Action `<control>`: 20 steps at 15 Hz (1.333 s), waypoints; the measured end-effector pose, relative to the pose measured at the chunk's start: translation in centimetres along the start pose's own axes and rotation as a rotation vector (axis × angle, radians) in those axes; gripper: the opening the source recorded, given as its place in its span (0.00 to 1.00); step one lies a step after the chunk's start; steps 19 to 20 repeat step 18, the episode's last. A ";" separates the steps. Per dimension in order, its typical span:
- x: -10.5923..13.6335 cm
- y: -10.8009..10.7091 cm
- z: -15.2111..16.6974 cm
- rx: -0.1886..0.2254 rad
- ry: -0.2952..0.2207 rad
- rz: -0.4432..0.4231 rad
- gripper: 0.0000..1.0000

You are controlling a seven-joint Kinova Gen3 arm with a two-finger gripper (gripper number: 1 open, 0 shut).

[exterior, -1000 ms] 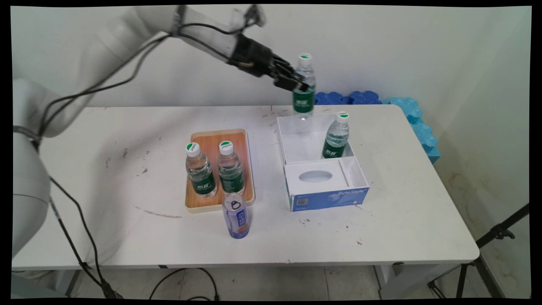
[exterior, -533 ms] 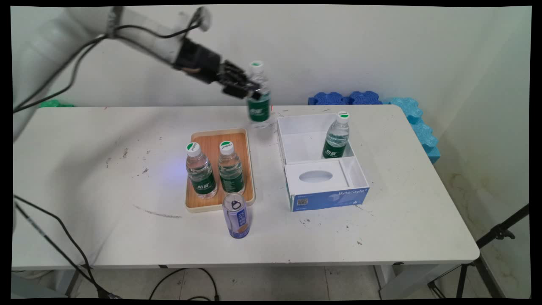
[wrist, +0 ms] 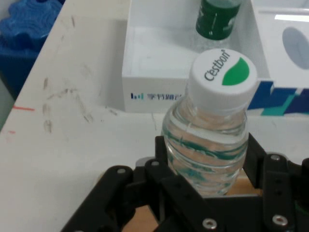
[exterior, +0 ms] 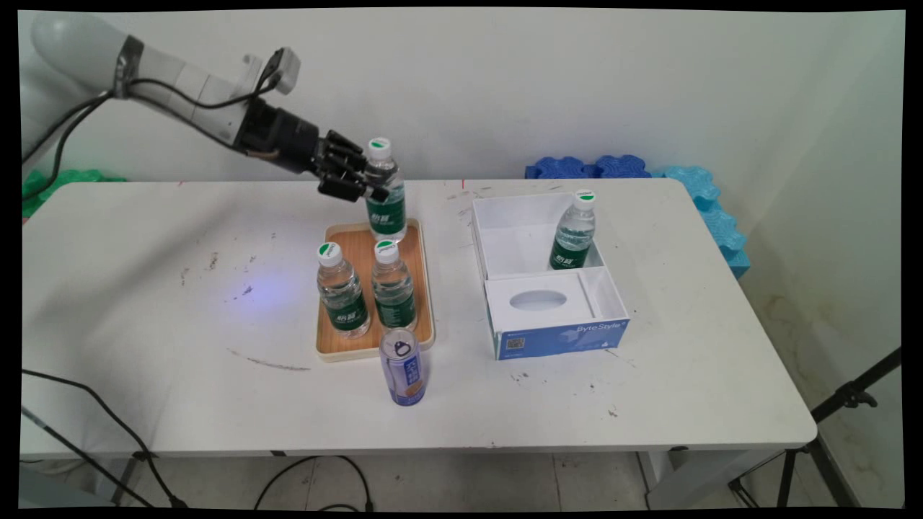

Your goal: Place the picked object on the tray

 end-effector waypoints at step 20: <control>-4.8 2.3 3.0 0.001 -0.006 0.052 1.00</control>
